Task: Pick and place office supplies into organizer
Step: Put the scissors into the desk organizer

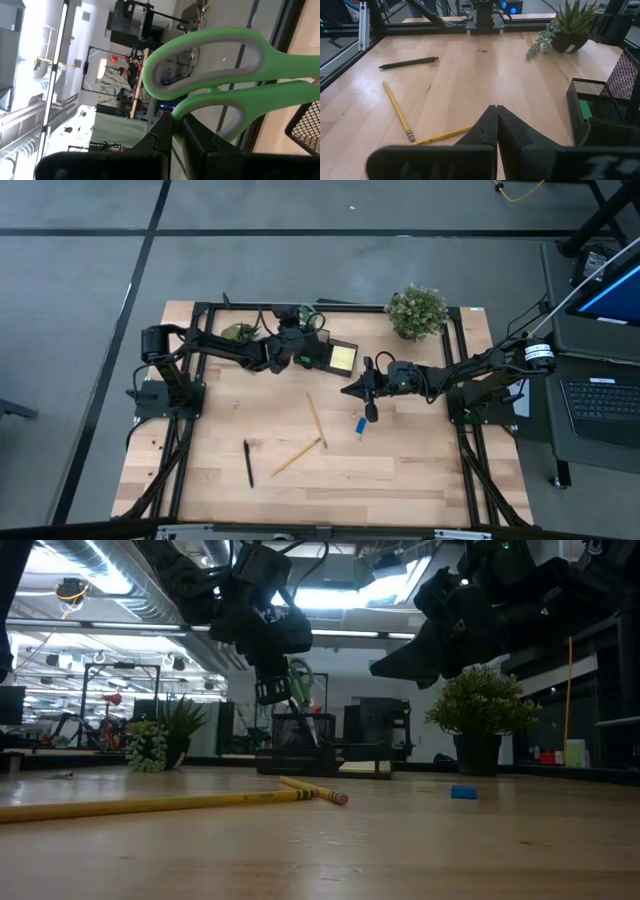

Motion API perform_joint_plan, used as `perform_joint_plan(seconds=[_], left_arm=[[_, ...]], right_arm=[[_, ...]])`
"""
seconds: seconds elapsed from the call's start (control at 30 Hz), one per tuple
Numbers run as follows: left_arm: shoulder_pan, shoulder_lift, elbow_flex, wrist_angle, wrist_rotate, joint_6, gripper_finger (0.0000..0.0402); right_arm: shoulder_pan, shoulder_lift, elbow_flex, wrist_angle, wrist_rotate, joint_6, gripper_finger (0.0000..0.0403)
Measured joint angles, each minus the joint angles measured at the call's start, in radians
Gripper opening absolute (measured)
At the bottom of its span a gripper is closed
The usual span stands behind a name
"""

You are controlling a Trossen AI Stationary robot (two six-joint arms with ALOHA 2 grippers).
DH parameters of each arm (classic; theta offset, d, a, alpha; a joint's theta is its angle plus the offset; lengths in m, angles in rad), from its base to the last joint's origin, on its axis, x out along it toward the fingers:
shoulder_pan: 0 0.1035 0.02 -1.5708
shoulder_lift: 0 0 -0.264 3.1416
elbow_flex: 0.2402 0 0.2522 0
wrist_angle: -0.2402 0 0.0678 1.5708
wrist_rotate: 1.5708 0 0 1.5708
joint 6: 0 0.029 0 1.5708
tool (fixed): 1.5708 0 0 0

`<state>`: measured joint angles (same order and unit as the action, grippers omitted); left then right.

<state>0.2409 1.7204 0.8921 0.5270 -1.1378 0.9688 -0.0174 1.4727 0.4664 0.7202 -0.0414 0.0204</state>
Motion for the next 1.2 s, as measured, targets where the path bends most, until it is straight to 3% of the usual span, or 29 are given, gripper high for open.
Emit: perform_joint_plan(seconds=[0.77, 1.2], left_arm=[[0.003, 0.000, 0.000, -0.115, -0.004, -0.141, 0.0015], [0.003, 0.000, 0.000, -0.209, 0.058, -0.220, 0.0068]], right_arm=[[0.000, 0.000, 0.000, 0.000, 0.000, 0.003, 0.0007], [0.000, 0.000, 0.000, 0.001, 0.000, 0.004, 0.0007]])
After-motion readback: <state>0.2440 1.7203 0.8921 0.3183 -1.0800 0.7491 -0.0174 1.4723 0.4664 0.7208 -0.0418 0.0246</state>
